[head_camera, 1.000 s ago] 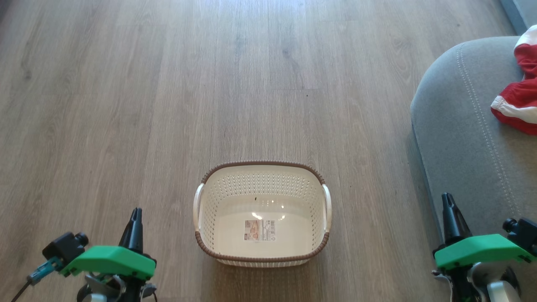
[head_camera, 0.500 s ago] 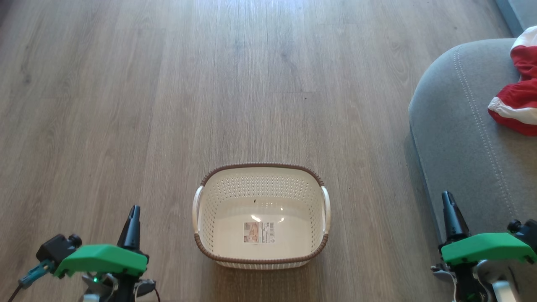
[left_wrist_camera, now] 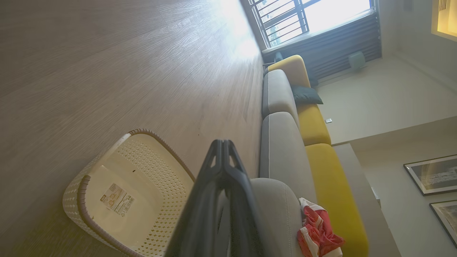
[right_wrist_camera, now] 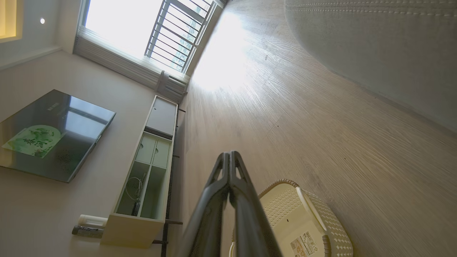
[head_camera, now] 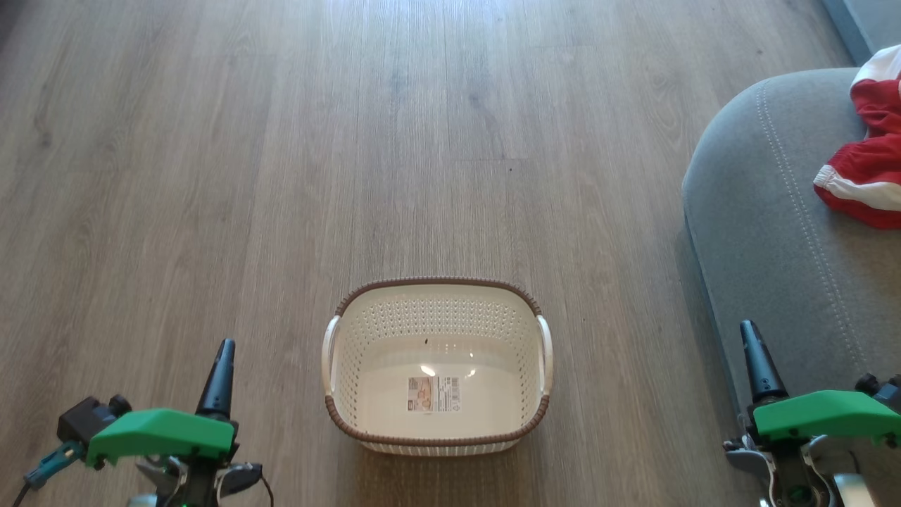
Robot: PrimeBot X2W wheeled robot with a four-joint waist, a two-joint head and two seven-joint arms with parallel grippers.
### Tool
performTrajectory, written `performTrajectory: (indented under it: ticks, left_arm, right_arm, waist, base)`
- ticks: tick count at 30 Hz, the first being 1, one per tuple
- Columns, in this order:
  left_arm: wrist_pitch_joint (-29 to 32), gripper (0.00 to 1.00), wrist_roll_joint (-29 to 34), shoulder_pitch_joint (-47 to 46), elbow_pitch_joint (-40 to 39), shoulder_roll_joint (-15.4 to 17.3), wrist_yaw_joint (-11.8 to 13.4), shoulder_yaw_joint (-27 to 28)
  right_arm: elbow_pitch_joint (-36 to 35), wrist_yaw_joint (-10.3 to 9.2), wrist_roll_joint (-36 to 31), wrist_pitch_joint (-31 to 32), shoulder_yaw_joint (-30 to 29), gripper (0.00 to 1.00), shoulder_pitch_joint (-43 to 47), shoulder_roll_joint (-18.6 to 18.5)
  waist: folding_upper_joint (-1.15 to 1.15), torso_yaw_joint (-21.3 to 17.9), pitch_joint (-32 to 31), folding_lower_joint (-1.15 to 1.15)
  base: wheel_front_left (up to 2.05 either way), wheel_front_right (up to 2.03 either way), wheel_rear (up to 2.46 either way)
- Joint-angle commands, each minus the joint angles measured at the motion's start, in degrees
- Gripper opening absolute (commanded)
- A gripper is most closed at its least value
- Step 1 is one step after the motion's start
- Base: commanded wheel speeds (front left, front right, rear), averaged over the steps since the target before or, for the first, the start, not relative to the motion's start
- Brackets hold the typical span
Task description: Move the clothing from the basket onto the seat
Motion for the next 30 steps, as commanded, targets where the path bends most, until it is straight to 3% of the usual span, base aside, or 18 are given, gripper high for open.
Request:
performTrajectory:
  ticks: [1, 30]
  left_arm:
    - [0.5, 0.0, -1.3, -2.5, -2.3, 0.4, -0.4, 1.9]
    - [5.2, 0.0, -19.0, -2.6, -4.5, 0.5, -1.5, 3.6]
  right_arm:
    - [-2.2, 0.0, 1.6, 0.3, 0.6, 0.0, -3.1, -0.5]
    - [-2.9, -0.01, 22.1, 4.9, 0.7, 0.0, -4.0, -0.6]
  waist:
    - [0.0, 0.0, 0.0, 0.0]
    - [0.0, -0.6, -1.1, 0.0]
  base:
    - [0.0, 0.0, 0.0]
    - [0.0, 0.0, 0.0]
